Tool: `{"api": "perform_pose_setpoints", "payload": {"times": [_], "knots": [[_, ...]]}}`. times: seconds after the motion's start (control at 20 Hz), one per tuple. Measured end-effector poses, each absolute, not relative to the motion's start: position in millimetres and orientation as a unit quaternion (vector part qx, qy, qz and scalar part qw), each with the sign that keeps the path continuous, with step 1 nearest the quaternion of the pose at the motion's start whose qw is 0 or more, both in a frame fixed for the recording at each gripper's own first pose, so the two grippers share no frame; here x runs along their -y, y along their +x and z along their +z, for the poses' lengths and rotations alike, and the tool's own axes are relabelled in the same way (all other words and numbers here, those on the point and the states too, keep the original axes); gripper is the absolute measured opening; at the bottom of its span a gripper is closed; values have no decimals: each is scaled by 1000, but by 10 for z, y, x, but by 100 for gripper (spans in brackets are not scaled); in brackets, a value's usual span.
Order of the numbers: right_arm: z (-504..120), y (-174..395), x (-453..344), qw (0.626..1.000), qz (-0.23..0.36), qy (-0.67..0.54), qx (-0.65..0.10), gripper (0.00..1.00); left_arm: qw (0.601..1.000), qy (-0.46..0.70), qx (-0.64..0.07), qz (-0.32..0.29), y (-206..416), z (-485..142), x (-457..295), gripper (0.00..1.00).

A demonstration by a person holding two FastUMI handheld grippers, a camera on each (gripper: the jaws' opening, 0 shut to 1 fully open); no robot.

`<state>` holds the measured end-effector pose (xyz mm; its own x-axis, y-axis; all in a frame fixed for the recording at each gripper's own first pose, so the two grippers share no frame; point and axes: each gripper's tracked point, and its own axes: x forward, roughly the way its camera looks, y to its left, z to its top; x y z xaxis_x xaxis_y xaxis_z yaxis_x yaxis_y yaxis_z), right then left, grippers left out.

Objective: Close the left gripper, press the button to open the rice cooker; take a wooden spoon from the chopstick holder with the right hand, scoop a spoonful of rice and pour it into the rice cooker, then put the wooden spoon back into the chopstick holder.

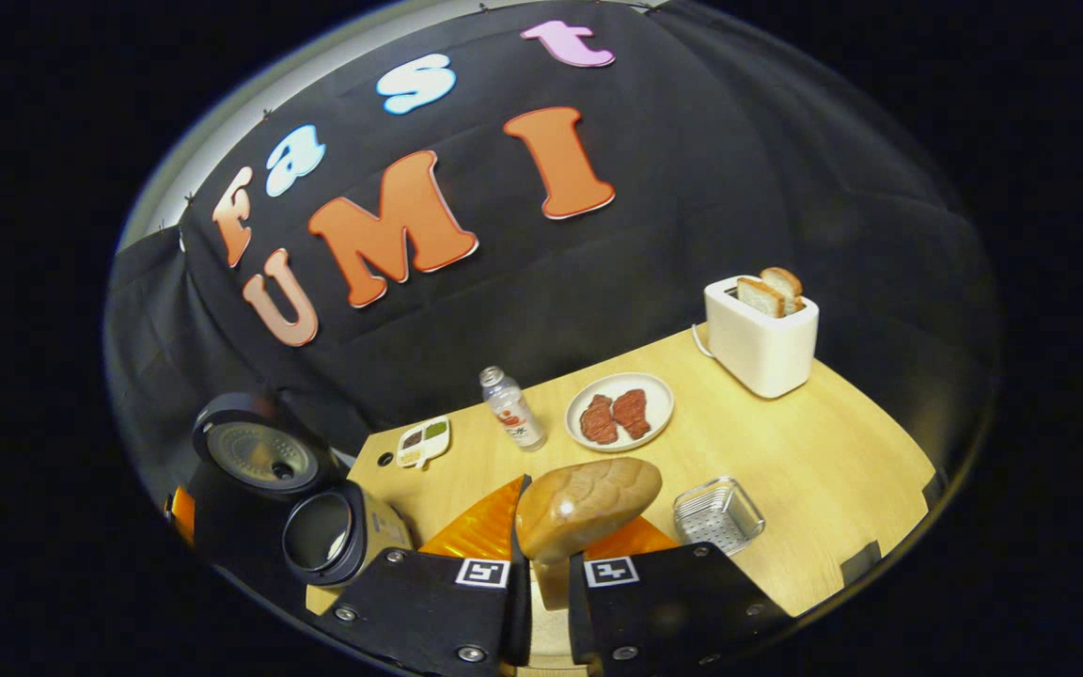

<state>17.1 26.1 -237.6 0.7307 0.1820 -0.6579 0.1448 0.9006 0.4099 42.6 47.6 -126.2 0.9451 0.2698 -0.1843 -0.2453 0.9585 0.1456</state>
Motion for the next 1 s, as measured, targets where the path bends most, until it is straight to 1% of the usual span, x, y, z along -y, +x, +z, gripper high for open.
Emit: {"api": "perform_pose_setpoints", "payload": {"times": [0.15, 0.2, 0.25, 0.4, 0.45, 0.5, 0.8, 0.85, 0.9, 1.0], "knots": [[-2478, 77, -514, 904, 32, 197, -378, 15, 983, 58, -107, 139, 405, -1307, -611, 92], [-2506, 55, -584, 907, 38, 184, -378, 15, 982, 59, -109, 141, 373, -1317, -655, 99], [-2564, 20, -629, 909, 46, 163, -380, 15, 982, 60, -110, 143, 360, -1320, -688, 92], [-2750, -85, -698, 918, 64, 82, -382, 15, 980, 63, -115, 148, 318, -1354, -767, 92], [-2811, -117, -702, 920, 67, 55, -382, 15, 980, 65, -117, 149, 317, -1364, -771, 99], [-2878, -146, -699, 921, 71, 27, -382, 15, 979, 67, -119, 150, 306, -1384, -786, 92], [-3183, -281, -766, 919, 87, -110, -368, 16, 976, 65, -138, 158, 248, -1527, -920, 92], [-3223, -307, -800, 917, 90, -124, -367, 19, 975, 64, -139, 160, 247, -1525, -942, 92], [-3277, -324, -813, 916, 90, -137, -366, 16, 975, 64, -140, 161, 249, -1531, -974, 92], [-3371, -362, -816, 913, 87, -155, -367, 15, 974, 65, -143, 162, 255, -1567, -1001, 92]]}}
